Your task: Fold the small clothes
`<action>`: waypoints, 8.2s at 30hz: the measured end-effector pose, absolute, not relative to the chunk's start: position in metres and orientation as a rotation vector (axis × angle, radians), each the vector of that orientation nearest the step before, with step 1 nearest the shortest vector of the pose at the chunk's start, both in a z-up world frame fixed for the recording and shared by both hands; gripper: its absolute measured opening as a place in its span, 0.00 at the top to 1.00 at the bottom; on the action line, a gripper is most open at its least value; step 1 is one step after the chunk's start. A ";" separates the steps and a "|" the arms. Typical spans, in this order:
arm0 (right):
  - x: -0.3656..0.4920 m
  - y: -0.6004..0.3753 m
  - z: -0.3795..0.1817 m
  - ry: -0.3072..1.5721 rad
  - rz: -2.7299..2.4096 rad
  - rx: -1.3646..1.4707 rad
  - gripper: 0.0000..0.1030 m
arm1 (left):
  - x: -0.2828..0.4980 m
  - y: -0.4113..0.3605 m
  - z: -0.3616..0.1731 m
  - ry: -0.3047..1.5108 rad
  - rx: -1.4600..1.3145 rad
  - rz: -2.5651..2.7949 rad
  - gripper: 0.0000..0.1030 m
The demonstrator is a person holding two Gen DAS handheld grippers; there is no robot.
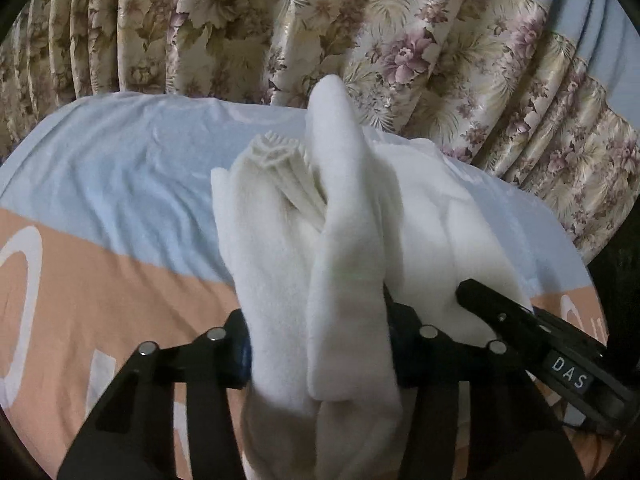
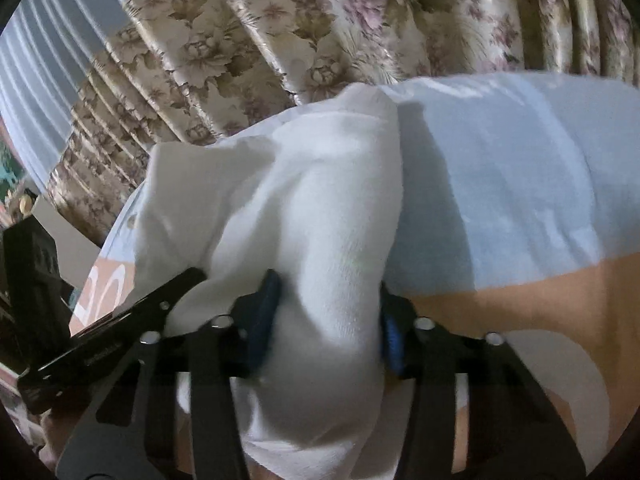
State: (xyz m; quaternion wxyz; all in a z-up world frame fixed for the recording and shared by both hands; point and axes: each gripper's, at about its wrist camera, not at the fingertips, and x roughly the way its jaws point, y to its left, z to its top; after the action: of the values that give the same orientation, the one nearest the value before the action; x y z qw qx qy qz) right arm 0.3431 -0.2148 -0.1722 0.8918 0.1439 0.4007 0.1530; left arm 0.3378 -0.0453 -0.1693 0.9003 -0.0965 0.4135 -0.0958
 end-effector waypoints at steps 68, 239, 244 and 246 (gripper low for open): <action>-0.019 -0.238 -0.048 0.550 -0.023 0.110 0.03 | 0.002 -0.023 -0.034 0.593 -0.016 -0.018 0.02; -0.014 -0.251 -0.064 0.604 -0.004 0.106 0.03 | -0.010 -0.020 -0.047 0.618 -0.010 -0.015 0.02; -0.013 -0.252 -0.063 0.602 -0.004 0.104 0.03 | -0.010 -0.021 -0.047 0.618 -0.006 -0.016 0.02; -0.013 -0.251 -0.063 0.599 -0.004 0.104 0.03 | -0.010 -0.022 -0.047 0.616 -0.004 -0.013 0.02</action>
State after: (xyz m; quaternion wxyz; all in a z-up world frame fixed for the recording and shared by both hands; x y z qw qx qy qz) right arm -0.0131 -0.2512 -0.0632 0.9541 0.0510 0.2950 -0.0021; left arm -0.0103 -0.0217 -0.0468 0.9529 -0.0021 0.3031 -0.0066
